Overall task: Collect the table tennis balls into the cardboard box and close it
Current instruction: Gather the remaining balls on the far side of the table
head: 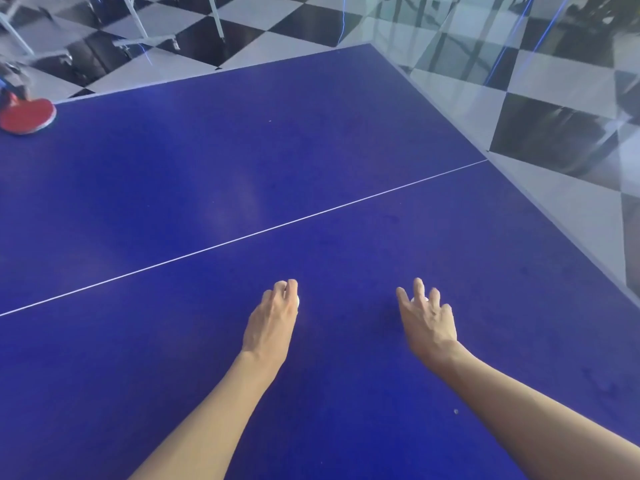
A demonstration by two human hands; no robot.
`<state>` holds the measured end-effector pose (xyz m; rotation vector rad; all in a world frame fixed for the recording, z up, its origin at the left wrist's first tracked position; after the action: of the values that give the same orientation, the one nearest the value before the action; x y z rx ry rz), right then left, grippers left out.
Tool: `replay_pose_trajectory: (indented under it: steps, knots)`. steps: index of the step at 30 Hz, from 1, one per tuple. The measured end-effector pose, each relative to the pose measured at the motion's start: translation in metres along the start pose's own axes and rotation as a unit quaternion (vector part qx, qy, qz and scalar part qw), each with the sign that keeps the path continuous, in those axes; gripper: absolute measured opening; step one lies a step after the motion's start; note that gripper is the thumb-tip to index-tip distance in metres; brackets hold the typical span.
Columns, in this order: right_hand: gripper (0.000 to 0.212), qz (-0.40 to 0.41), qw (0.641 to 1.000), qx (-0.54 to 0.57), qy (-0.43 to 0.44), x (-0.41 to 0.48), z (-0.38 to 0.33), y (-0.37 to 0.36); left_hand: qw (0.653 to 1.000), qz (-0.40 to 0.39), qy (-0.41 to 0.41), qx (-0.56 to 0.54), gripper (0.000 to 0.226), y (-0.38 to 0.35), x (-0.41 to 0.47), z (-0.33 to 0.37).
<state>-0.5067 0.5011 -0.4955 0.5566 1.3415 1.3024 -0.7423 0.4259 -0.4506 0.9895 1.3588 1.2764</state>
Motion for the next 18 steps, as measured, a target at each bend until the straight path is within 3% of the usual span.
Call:
replay_pose_trajectory:
  steps: [4, 10, 18]
  knots:
    - [0.049, -0.016, 0.999, 0.027, 0.021, -0.004, 0.002, -0.012, 1.000, 0.010, -0.002, -0.008, 0.040, 0.004, -0.004, 0.005]
    - [0.051, 0.021, 0.996, 0.046, 0.074, -0.021, -0.026, 0.014, 0.999, 0.022, 0.037, 0.007, 0.043, 0.023, -0.031, -0.014]
    - [0.054, 0.132, 0.970, 0.081, 0.186, -0.087, -0.102, 0.093, 0.991, 0.077, 0.090, 0.058, 0.037, 0.079, -0.119, -0.049]
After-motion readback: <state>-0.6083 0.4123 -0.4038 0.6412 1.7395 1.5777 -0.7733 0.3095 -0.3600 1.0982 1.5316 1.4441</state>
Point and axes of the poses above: each hand's wrist, its own x-axis towards the middle knuckle, its own y-axis out of the back of the hand, z = x × y, the point moved 10 cm from there along x, towards the middle knuckle, and after that the axes turned 2 degrees about y, right-handed, at the moved point
